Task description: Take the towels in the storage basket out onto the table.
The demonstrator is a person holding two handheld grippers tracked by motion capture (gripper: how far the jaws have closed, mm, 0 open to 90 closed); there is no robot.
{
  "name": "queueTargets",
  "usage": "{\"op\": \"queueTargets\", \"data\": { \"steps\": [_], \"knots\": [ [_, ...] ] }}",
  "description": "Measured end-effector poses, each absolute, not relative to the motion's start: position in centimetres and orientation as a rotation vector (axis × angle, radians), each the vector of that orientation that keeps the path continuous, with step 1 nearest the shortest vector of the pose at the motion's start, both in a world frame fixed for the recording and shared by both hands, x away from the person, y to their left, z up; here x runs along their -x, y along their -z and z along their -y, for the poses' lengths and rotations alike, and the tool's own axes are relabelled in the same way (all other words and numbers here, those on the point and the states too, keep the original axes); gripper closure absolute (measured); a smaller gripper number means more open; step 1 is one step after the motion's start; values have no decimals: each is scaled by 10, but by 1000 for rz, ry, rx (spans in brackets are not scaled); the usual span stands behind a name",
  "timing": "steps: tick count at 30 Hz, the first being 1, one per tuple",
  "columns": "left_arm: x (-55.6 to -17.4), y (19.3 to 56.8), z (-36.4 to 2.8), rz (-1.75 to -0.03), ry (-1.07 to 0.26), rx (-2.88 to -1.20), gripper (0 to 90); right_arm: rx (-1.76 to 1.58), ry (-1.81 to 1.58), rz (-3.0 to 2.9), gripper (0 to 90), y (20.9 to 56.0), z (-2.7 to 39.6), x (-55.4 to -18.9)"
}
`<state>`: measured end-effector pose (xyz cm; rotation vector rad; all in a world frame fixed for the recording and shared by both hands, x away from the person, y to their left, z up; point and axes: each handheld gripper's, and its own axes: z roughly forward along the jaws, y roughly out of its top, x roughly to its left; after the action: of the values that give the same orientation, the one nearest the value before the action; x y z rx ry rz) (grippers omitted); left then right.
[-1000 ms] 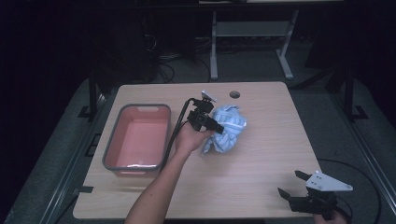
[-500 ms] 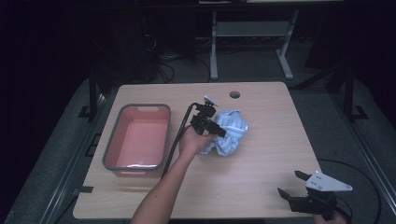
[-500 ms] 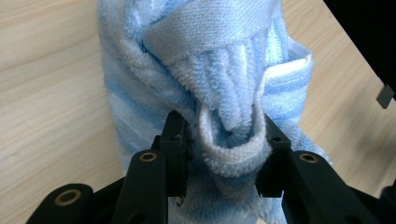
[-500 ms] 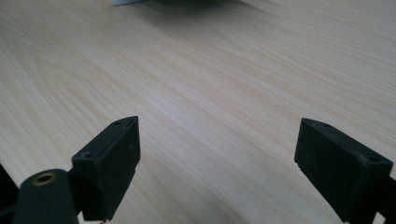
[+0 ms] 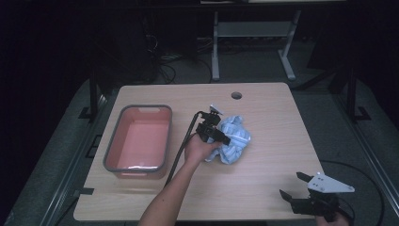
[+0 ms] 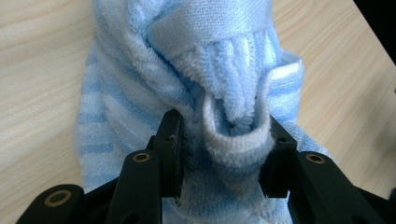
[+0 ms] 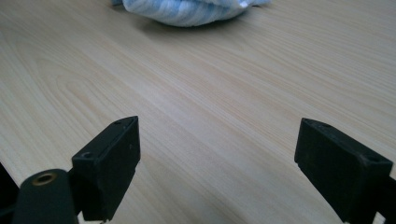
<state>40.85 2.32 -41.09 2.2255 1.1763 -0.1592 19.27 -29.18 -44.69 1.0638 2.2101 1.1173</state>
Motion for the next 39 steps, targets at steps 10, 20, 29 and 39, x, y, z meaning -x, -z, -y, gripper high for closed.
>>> {"op": "queueTargets", "data": {
  "steps": [10, 20, 29, 39],
  "knots": [
    [-407, 421, -19, -1177, 161, -2234, 565, -1053, -1115, -2211, 137, 447, 293, -193],
    [-401, 424, -17, -1166, 133, -2244, 503, -1053, -1114, -2211, 137, 446, 291, -193],
    [-397, 421, -16, -1165, 110, -2227, 470, -1070, -1119, -2205, 136, 446, 293, -192],
    [-394, 416, -18, -1143, 95, -2230, 392, -1058, -1120, -2201, 137, 445, 293, -192]
  ]
}}
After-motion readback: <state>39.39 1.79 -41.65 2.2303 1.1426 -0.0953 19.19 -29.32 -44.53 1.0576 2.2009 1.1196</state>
